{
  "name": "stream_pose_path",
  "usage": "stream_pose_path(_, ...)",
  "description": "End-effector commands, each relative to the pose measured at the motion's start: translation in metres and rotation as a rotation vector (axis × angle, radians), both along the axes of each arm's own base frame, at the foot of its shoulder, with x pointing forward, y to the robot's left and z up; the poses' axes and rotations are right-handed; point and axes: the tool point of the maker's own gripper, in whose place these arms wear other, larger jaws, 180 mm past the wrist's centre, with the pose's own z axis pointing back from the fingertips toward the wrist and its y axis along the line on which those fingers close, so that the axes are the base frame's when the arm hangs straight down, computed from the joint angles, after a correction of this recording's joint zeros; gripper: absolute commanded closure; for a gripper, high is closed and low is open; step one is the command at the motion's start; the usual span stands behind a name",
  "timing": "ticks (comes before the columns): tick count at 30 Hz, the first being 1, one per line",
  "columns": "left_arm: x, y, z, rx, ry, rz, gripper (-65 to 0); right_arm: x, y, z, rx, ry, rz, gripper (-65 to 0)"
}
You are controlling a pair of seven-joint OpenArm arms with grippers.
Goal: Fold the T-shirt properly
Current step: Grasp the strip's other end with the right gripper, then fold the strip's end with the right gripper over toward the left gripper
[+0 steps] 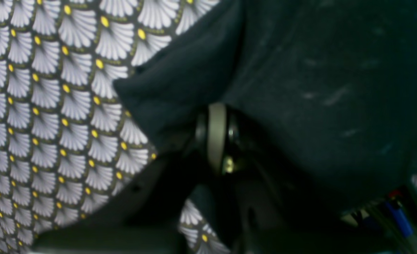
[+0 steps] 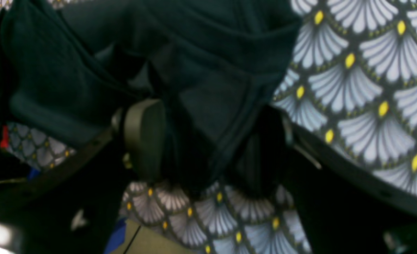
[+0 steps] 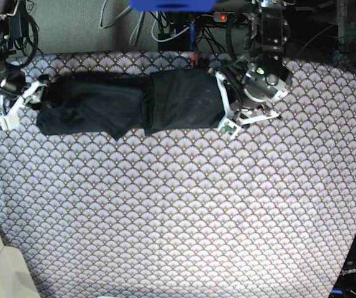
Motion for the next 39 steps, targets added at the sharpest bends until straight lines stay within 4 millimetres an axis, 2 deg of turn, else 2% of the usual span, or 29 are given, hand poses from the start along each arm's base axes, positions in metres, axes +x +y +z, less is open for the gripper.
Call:
stream_pose_path(1, 0.006, 0.006, 0.007, 0.001, -0.029, 0.021, 0.0, 0.015, -0.005, 0.016, 0.005, -0.06, -0.007, -43.1)
stream_pose_path(8, 0.007, 0.021, 0.007, 0.011, -0.028, 0.064, 0.0, 0.022, -0.001, 0.03, 0.071, -0.096, -0.013, -43.1)
stream_pose_path(19, 0.006, 0.022, 0.006, 0.011, -0.027, 0.066, 0.0, 0.01, 0.029, 0.013, 0.099, -0.035, 0.07, -43.1)
stream_pose_path(26, 0.006, 0.023, 0.006, 0.012, -0.026, 0.07, 0.0, 0.006, 0.032, 0.009, 0.105, -0.023, 0.075, -41.2)
stream_pose_path(28, 0.007, 0.024, 0.007, 0.012, -0.028, 0.07, 0.0, 0.006, 0.032, 0.009, 0.105, -0.023, 0.075, -35.9)
stream_pose_path(35, 0.007, 0.024, 0.007, 0.012, -0.029, 0.072, 0.0, 0.007, 0.032, 0.01, 0.1, -0.021, 0.08, -2.1)
stream_pose_path(36, 0.007, 0.024, 0.007, 0.011, -0.03, 0.072, 0.0, 0.007, 0.032, 0.01, 0.1, -0.021, 0.08, 0.0)
stream_pose_path(39, 0.009, 0.023, 0.009, 0.009, -0.034, 0.073, 0.0, 0.007, 0.032, 0.01, 0.098, -0.023, 0.081, 0.0)
